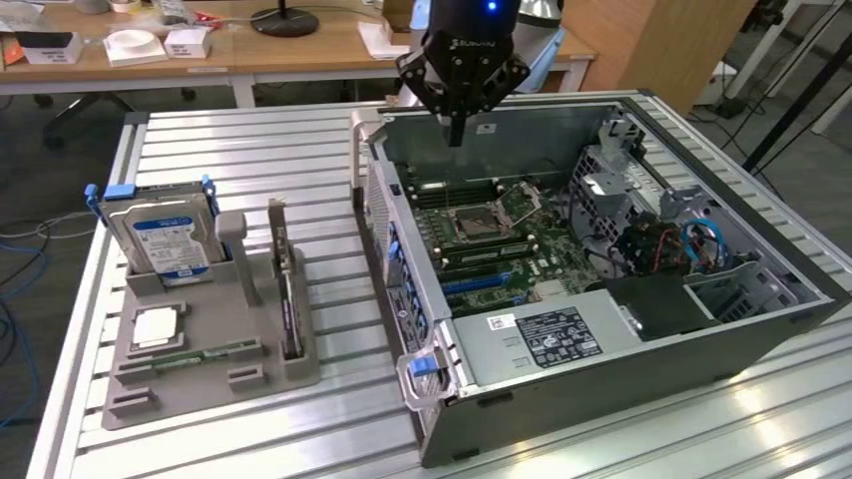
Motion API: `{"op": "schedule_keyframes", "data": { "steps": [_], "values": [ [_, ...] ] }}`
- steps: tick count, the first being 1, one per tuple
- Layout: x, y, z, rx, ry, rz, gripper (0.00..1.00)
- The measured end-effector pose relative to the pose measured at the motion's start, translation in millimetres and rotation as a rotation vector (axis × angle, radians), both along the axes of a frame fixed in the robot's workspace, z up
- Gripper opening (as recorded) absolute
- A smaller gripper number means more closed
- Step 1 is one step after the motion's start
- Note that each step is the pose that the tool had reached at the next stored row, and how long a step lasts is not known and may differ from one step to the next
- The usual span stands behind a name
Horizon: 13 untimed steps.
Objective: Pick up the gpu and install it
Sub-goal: 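Reach for the gpu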
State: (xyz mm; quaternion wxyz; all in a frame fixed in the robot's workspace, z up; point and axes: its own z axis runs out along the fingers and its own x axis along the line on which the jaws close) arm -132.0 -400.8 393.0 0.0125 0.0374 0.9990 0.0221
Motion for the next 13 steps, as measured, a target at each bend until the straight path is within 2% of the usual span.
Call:
{"op": "schedule_keyframes", "data": {
  "steps": [13],
  "values": [
    [-10.7,-4.1,-0.1,0.0,0.0,0.0,0.11]
  ]
}}
